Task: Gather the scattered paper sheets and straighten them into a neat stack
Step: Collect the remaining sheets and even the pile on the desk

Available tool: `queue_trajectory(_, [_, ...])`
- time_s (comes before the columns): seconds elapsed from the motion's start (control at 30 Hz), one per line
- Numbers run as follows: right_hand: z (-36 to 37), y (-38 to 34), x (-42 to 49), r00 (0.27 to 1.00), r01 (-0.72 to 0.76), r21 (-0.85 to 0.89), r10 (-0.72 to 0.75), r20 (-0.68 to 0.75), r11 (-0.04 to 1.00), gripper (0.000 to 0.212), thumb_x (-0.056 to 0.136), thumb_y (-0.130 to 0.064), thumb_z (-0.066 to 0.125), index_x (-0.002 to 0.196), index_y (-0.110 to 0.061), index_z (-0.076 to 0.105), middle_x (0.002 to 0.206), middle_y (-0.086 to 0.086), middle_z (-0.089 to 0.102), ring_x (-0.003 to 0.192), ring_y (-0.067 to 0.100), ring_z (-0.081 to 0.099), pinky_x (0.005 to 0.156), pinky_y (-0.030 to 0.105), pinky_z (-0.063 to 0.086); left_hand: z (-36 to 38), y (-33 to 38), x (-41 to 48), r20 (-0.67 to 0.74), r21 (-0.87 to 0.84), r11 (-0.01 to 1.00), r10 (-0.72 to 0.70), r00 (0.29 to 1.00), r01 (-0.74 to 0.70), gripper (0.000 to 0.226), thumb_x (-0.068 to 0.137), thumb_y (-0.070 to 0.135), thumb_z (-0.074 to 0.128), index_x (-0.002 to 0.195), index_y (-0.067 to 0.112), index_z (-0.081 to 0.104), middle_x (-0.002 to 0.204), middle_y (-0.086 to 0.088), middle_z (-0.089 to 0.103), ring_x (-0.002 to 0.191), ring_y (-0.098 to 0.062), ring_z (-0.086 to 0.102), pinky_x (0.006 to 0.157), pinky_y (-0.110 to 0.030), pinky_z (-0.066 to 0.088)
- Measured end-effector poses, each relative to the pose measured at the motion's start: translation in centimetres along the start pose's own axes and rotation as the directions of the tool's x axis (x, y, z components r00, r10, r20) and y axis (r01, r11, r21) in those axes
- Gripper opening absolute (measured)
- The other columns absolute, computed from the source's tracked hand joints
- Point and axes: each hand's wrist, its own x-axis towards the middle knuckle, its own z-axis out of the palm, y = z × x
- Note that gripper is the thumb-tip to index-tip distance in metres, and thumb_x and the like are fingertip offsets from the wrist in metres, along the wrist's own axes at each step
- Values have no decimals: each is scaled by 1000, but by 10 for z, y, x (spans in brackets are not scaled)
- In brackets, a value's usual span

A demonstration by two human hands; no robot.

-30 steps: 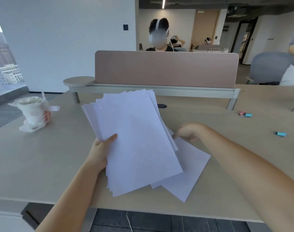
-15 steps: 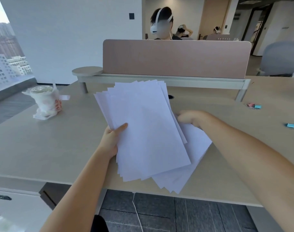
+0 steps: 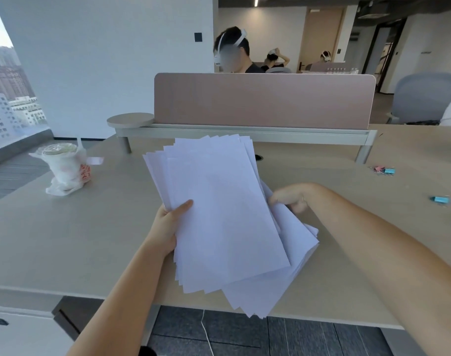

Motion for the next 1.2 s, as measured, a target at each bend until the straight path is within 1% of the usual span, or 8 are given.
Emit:
queue_trajectory(0.1, [1,3,5,999,35,28,-35,1,999,36,101,-4,53,136,0,61,137,19,66,127,34,63,104,46,52,0,1,-1,-3,-2,1000,1,1000,-1,36,101,4,65,136,0,67,130,-18,76,105,-33,78,85,-46,67])
queue_trajectory(0.2, [-4,12,5,977,180,151,-158,-147,972,28,98,-5,61,125,-8,68,125,15,73,116,30,70,91,42,58,-1,2,-1,11,-12,1000,0,1000,0,40,100,6,66,140,2,65,133,-16,75,115,-37,75,93,-51,64])
queue_trajectory(0.3, [-12,24,8,926,339,335,-249,-283,879,34,95,-11,71,128,-12,68,114,9,77,104,28,73,90,44,58,1,3,-2,-17,-14,1000,-4,1000,4,38,99,6,68,136,4,67,126,-13,79,111,-35,77,84,-47,66])
queue_trajectory(0.5, [10,28,21,893,447,445,-363,-265,776,28,94,-6,67,120,-10,73,124,14,75,107,28,74,98,44,55,3,3,-4,-42,31,999,-16,999,18,27,96,5,71,123,1,71,118,-14,81,96,-31,82,73,-43,68])
queue_trajectory(0.7, [23,13,22,838,542,381,-452,-304,749,29,98,-12,64,126,-9,71,117,5,78,103,19,75,86,32,59,6,-1,-7,-145,234,955,217,965,-180,37,92,11,80,127,8,70,116,-4,81,99,-22,81,78,-34,65])
queue_trajectory(0.97, [22,10,24,852,523,356,-460,-251,775,34,97,-16,66,131,-11,69,126,8,75,115,25,72,92,38,57,-5,0,0,-180,227,958,217,959,-174,38,84,21,88,118,10,75,124,-14,78,105,-32,79,91,-52,64])
queue_trajectory(1.1, [22,3,24,894,448,366,-400,-201,816,26,98,-18,64,122,-11,71,112,8,77,94,22,76,82,36,60,-6,7,-3,-93,-4,996,84,992,-85,47,93,12,79,138,9,67,132,-13,76,117,-37,75,99,-58,60])
queue_trajectory(1.2, [21,-8,19,919,392,322,-382,-99,862,21,101,-15,58,118,-11,70,99,5,76,82,19,74,74,33,60,-5,6,-1,-26,-12,999,30,999,-30,43,95,5,73,138,10,66,132,-14,76,113,-35,77,89,-53,65])
